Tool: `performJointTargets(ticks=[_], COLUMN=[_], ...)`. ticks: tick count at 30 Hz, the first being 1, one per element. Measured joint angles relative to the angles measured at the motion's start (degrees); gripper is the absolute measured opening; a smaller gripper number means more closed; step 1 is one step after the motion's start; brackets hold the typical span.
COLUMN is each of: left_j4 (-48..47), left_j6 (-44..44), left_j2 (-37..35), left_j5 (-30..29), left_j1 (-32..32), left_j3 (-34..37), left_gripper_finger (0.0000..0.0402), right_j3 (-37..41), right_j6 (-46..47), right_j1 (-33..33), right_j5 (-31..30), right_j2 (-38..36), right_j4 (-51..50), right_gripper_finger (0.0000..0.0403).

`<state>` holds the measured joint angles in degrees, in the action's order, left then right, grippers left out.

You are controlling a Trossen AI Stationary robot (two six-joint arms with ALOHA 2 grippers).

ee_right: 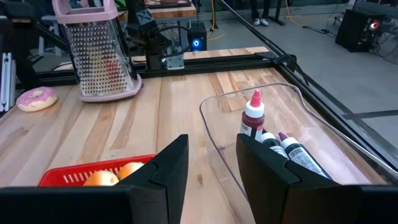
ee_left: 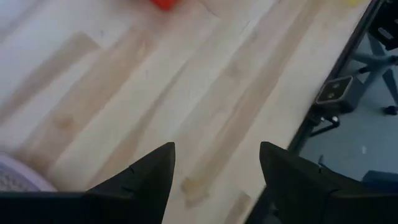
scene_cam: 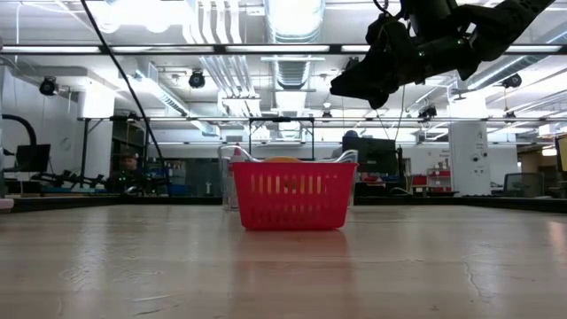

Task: Pick & Place Food Item
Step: Put the pink donut into the red bin

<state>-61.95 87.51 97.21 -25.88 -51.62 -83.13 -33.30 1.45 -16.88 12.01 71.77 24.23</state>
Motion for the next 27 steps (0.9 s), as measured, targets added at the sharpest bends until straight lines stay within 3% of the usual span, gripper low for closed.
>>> performJointTargets(ticks=[11, 19, 27], left_j4=[-0.16, -0.3, 1.48], left_j6=[12.0, 21.54, 25.79], left_j2=[2.01, 5.29, 5.77], left_j5=[6.01, 13.89, 14.37], left_j1=[-5.94, -8.85, -10.48], left_j3=[0.26, 2.2, 5.4], left_gripper_finger=[0.0241, 0.0241, 0.0241], right_j3=[0.0, 0.0, 0.0], right_j6=[0.0, 0.0, 0.0], right_j1=[-0.02, -0.01, 0.0], right_j5=[0.0, 0.0, 0.0], right_j2=[0.0, 0.0, 0.0], right_j4=[0.02, 0.02, 0.02], right_gripper_finger=[0.013, 0.013, 0.013])
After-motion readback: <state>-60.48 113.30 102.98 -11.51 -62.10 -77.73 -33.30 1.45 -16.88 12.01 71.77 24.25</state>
